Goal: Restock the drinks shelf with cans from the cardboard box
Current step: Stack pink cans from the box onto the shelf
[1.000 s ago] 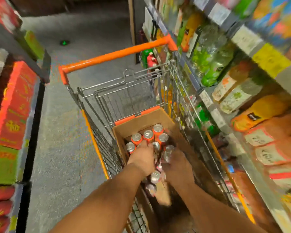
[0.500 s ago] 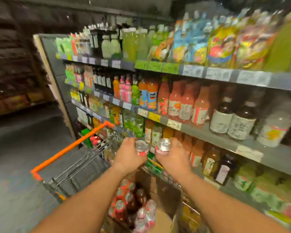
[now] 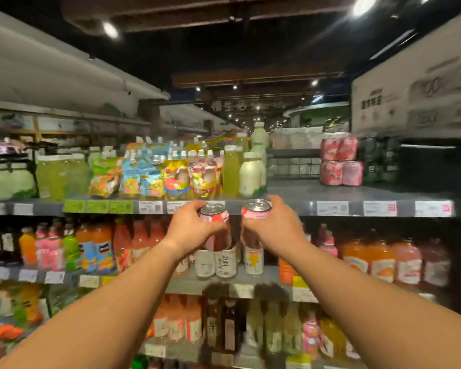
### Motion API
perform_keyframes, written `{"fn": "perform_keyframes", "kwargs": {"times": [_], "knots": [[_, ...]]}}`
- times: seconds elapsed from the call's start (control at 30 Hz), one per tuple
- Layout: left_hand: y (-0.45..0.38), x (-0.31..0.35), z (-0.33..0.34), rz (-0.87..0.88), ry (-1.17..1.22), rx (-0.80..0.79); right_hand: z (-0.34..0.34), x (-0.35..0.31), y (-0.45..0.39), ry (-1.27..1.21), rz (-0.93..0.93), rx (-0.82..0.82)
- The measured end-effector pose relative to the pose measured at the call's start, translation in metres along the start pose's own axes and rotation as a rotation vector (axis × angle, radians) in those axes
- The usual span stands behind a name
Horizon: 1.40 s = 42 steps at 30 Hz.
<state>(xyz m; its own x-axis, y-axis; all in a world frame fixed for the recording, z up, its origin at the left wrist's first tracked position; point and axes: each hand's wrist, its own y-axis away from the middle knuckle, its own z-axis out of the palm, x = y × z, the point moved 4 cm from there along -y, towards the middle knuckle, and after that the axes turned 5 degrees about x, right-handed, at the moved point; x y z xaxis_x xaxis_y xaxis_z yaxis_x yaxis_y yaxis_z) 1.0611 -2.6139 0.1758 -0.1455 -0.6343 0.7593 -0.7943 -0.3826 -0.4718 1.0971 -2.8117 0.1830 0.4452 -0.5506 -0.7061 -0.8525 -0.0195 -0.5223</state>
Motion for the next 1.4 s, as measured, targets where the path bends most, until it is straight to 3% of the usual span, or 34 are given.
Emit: {"fn": "perform_keyframes", "kwargs": {"times": [0.23,0.67,1.4], "knots": [[-0.013,0.080,0.075,0.073,0.182,-0.051,-0.106,0.049,-0.029,0.028,0.125,0.142],[-0.058,0.210,0.215,0.059,0.363,-0.087,-0.241,0.130,-0.102,0.147,0.122,0.240],[-0.258,0.225,0.359,0.046,0.387,-0.168,-0.214,0.221,-0.338,0.176,0.137,0.338]]}}
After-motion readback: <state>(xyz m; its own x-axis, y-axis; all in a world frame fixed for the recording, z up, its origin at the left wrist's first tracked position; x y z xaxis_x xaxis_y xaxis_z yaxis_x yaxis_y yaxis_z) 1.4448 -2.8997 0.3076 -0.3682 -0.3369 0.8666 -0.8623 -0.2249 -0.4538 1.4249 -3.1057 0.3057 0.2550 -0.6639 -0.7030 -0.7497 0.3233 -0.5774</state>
